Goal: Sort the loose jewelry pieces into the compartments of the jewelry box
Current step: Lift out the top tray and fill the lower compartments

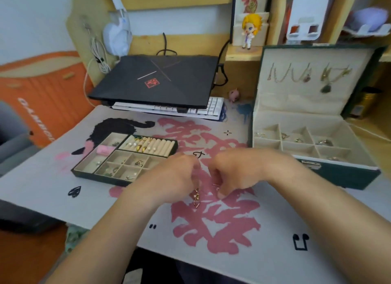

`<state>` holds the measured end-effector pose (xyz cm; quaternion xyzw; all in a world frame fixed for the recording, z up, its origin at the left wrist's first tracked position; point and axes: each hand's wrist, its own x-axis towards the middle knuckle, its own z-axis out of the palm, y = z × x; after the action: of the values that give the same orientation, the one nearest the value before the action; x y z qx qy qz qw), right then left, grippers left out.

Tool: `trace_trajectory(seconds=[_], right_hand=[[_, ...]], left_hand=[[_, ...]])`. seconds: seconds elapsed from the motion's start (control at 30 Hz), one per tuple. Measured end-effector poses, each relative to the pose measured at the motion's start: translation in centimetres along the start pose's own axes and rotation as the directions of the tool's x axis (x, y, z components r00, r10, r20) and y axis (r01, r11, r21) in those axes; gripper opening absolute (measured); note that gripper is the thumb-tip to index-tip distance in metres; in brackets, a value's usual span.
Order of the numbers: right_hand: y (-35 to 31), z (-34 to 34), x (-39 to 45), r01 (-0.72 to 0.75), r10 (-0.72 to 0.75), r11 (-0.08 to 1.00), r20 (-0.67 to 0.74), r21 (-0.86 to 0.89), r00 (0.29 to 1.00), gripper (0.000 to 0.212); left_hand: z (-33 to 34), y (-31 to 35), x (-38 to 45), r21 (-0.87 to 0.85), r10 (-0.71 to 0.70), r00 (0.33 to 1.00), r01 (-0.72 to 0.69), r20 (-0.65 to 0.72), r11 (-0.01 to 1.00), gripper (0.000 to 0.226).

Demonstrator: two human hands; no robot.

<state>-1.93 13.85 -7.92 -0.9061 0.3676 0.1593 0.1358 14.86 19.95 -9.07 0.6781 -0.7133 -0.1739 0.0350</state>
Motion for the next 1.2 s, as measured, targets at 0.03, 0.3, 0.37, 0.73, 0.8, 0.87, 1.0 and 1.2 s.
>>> trace_trajectory(seconds=[0.03,0.3,0.37,0.73,0.8,0.87,1.0,1.2], right_hand=[[-0.1,0.4,0.2,-0.007,0.007,1.000,0.009,-0.010,1.000,0.029],[1.5,-0.2,0.2,-0.046,0.046,0.987,0.001,0.153,0.999,0.022],[1.9,-0.8,0.0,-0.017,0.022,0.967,-0.019,0.253,1.000,0.026],[1.6,-2.9,-1.2,0.227,-0.045,0.706,-0.278,0.671,0.960,0.037],[1.2,-2.6,-1.0,0.264,-0.049,0.642,-0.304,0.720,0.951,0.038],[0.7,-2.3,-0.7,0.292,-0.050,0.589,-0.327,0.754,0.944,0.038],[0.1,-2.0,-0.1,0.306,-0.022,0.538,-0.349,0.786,0.937,0.037],[-0.1,-1.6,0.2,0.277,-0.011,0.492,-0.313,0.826,0.950,0.037]], left_hand=[[0.3,-0.3,-0.2,-0.043,0.009,1.000,-0.010,-0.021,0.999,0.035],[4.2,-1.9,-1.7,-0.545,-0.196,0.902,-0.049,-0.383,0.837,0.046],[5.1,-1.3,-2.2,-0.647,-0.203,0.870,-0.160,-0.450,0.746,0.048],[5.5,-1.7,-2.7,-0.766,-0.094,0.876,-0.355,-0.473,0.536,0.033],[5.4,-1.6,-2.7,-0.785,-0.074,0.893,-0.348,-0.444,0.513,0.040],[5.3,-1.6,-2.7,-0.797,-0.065,0.900,-0.346,-0.431,0.495,0.049],[5.5,-1.6,-2.7,-0.798,-0.086,0.884,-0.368,-0.459,0.477,0.054],[5.5,-2.2,-2.3,-0.801,-0.108,0.847,-0.440,-0.520,0.407,0.030]])
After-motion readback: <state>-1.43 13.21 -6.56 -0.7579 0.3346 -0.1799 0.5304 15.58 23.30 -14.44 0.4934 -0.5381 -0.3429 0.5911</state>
